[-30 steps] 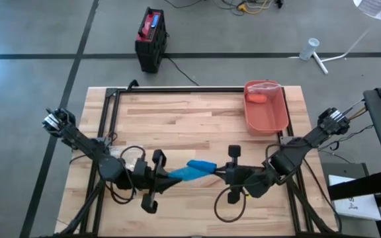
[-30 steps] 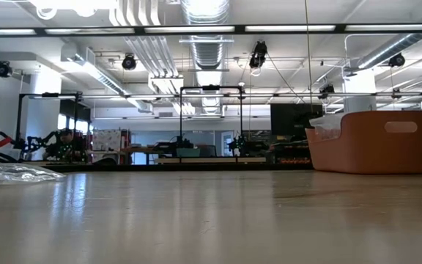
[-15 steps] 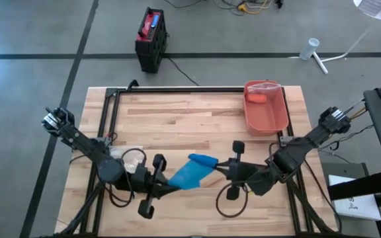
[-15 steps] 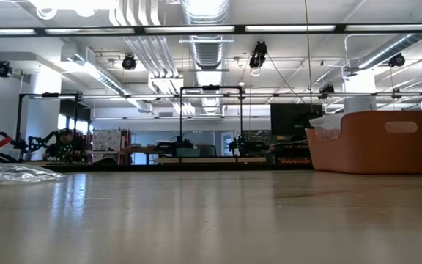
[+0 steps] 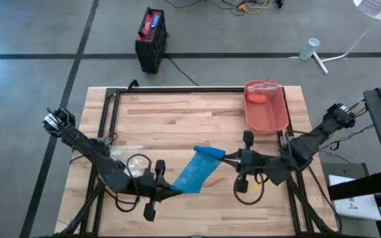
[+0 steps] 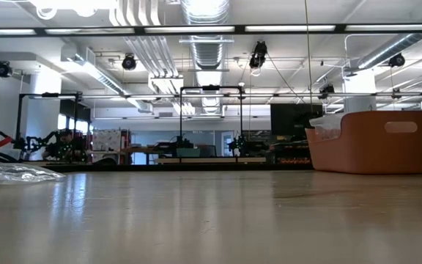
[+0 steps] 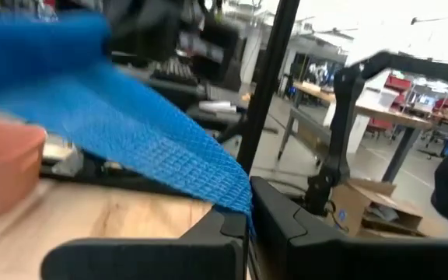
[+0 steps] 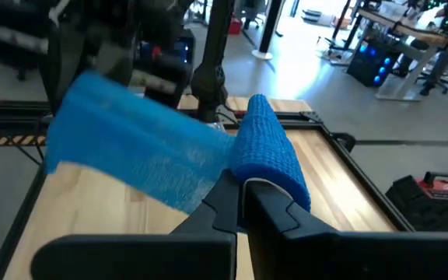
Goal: Roll bandage
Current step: Roll the blue bandage
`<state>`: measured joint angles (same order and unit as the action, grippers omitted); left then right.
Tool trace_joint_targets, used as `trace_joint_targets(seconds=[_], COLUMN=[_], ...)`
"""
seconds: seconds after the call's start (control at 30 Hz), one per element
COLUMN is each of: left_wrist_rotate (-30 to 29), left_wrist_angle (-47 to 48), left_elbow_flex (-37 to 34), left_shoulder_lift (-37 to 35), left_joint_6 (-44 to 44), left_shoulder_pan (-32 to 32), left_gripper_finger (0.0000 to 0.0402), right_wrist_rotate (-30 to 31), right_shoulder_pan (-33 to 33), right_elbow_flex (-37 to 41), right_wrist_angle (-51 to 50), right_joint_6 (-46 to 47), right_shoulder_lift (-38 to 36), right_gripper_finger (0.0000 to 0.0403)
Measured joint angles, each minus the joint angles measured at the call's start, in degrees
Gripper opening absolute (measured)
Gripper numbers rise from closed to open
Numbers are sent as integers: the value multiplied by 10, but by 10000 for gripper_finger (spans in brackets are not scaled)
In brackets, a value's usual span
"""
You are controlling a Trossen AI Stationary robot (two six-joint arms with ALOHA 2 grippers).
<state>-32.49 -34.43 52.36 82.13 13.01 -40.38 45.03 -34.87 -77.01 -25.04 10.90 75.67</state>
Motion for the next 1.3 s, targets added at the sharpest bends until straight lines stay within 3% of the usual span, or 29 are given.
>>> trace_joint_targets(seconds=[0.33, 0.77, 1.0, 1.3], left_wrist_rotate=[0, -2, -53, -54], left_wrist_angle=[-20, -149, -170, -134], left_elbow_flex=[0, 0, 0, 0], left_shoulder_lift=[57, 45, 11, -4], left_joint_6=[46, -4, -44, -43], left_shoulder_pan=[2, 4, 13, 58], left_gripper_finger=[0, 0, 0, 0], right_wrist_rotate=[-1, -3, -65, -148], right_shoulder_pan=[0, 0, -1, -1], right_elbow_flex=[0, 17, 21, 21], right_wrist_angle=[39, 13, 13, 23], right_joint_6=[-45, -65, -53, -29], right_shoulder_lift=[-10, 26, 45, 91], right_gripper_finger=[2, 2, 3, 3])
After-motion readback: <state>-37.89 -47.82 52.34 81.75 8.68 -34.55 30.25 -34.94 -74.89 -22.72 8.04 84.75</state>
